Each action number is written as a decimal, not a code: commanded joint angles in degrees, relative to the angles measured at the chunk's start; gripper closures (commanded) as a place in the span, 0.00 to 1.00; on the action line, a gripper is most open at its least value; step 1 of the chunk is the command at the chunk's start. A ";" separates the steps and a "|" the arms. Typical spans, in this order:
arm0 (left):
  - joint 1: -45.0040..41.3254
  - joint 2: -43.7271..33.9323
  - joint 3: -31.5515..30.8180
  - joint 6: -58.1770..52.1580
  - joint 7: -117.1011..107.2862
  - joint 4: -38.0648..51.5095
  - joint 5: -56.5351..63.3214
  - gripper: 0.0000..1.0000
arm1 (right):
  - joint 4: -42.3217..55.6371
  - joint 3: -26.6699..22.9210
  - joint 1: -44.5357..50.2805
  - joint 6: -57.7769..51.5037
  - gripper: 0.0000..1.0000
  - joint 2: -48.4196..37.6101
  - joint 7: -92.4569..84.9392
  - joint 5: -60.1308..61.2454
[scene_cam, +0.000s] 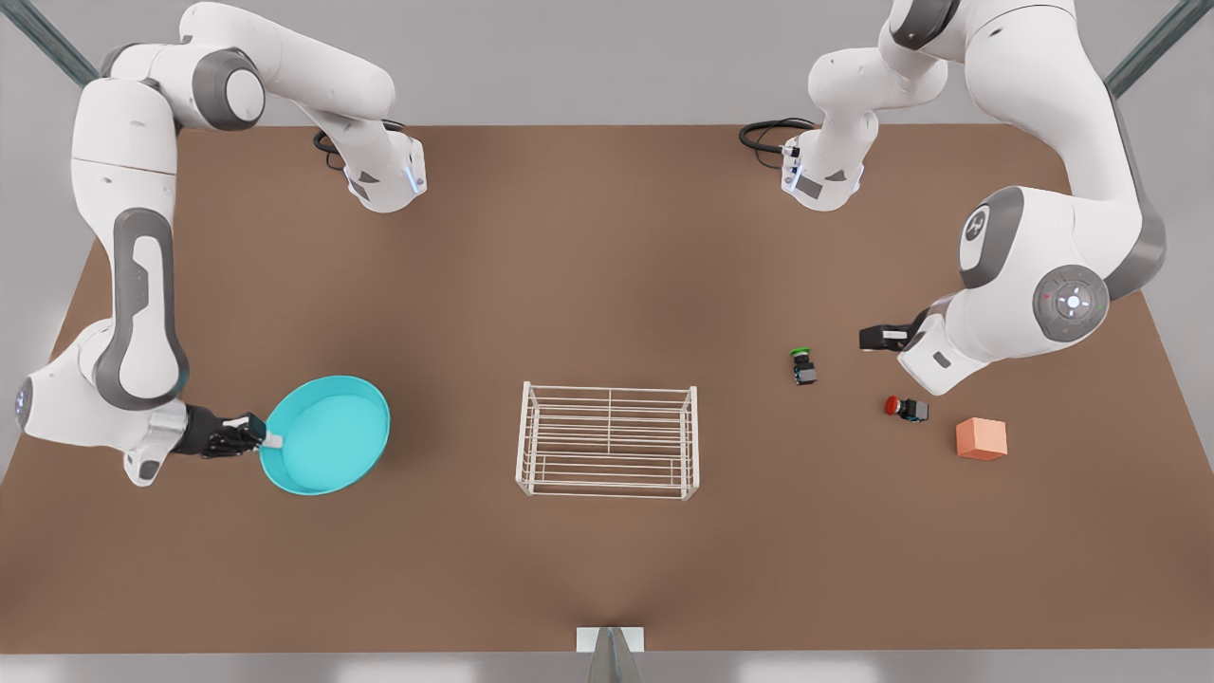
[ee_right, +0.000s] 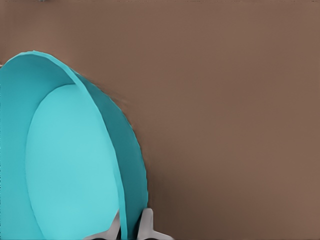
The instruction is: Place the plate on the shelf with right arm and place the red button switch in the plate with left arm
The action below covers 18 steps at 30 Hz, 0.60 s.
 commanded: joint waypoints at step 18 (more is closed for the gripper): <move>2.85 2.91 0.32 0.56 -5.03 0.23 2.42 0.00 | 17.42 7.70 20.04 4.96 0.79 7.08 40.80 9.58</move>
